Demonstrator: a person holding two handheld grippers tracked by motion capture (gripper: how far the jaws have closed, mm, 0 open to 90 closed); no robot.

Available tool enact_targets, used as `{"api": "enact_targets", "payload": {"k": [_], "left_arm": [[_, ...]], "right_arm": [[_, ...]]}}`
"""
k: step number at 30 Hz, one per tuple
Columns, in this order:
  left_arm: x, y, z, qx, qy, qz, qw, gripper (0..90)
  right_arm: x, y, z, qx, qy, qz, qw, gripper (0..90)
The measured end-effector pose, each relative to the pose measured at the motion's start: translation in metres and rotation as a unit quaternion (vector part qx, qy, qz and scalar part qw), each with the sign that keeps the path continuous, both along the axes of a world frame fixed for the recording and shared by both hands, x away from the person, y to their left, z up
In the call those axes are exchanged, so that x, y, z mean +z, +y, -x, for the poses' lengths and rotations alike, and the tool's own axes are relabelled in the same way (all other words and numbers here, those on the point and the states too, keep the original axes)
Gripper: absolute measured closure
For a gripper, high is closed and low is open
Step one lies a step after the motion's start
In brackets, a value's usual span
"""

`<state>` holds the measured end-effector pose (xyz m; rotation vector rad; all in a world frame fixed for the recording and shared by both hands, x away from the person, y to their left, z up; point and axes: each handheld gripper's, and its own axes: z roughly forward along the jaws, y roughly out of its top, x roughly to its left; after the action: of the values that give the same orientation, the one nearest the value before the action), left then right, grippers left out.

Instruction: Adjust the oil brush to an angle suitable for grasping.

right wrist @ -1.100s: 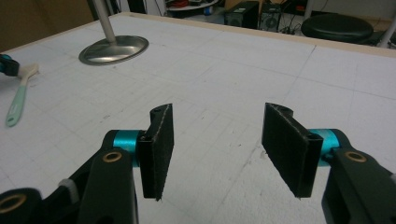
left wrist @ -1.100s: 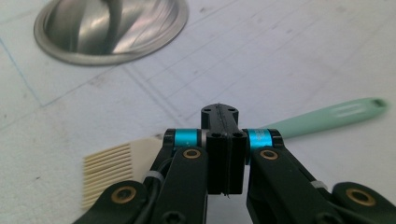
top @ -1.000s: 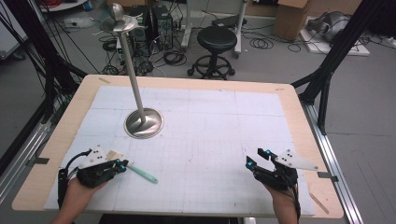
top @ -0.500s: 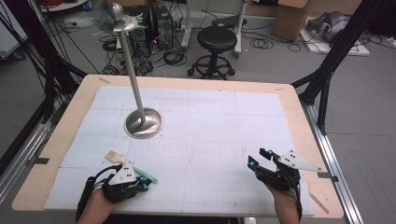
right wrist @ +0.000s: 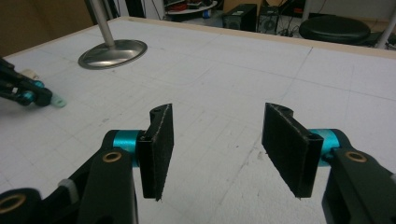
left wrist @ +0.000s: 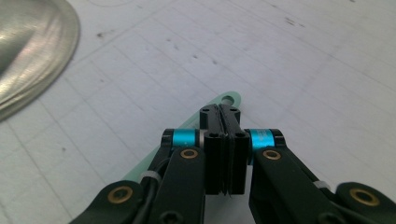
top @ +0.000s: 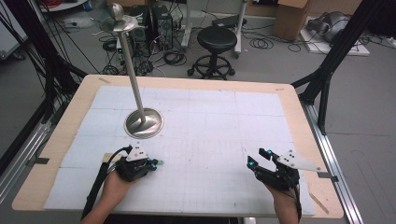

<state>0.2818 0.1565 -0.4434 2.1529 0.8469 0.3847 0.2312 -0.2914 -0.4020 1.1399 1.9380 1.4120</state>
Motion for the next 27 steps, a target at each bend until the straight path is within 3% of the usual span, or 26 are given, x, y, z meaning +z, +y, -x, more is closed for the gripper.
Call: {"api": "enact_targets", "payload": {"k": [6, 8, 11, 15, 17, 20, 27], "left_arm": [[-0.001, -0.005, -0.016, 0.049, -0.002, 0.009, 0.9987, 88.2], [0.003, 0.002, -0.019, 0.056, -0.001, 0.038, 0.9977, 86.9], [0.015, 0.025, -0.02, 0.061, -0.018, 0.053, 0.9965, 86.3], [0.024, 0.069, -0.026, 0.087, -0.017, 0.064, 0.994, 87.4], [0.024, 0.085, -0.027, 0.093, -0.015, 0.059, 0.9938, 87.9], [0.018, 0.096, -0.029, 0.099, -0.005, 0.033, 0.9945, 88.2], [0.007, 0.091, -0.033, 0.076, 0.018, -0.017, 0.9968, 87.3]], "right_arm": [[0.0, -0.002, 0.0, 0.0, -0.002, 0.001, 1.0, 43.4], [0.0, -0.002, 0.0, 0.0, -0.001, 0.001, 1.0, 43.6], [0.0, -0.003, 0.002, -0.002, -0.001, -0.001, 1.0, 43.9], [-0.001, -0.004, 0.001, -0.004, 0.002, -0.003, 1.0, 43.7], [0.0, -0.004, 0.001, -0.002, 0.0, -0.003, 1.0, 43.7], [0.0, -0.003, 0.001, -0.003, 0.0, -0.003, 1.0, 43.7], [0.0, -0.004, 0.002, -0.005, 0.001, -0.005, 1.0, 43.7]]}}
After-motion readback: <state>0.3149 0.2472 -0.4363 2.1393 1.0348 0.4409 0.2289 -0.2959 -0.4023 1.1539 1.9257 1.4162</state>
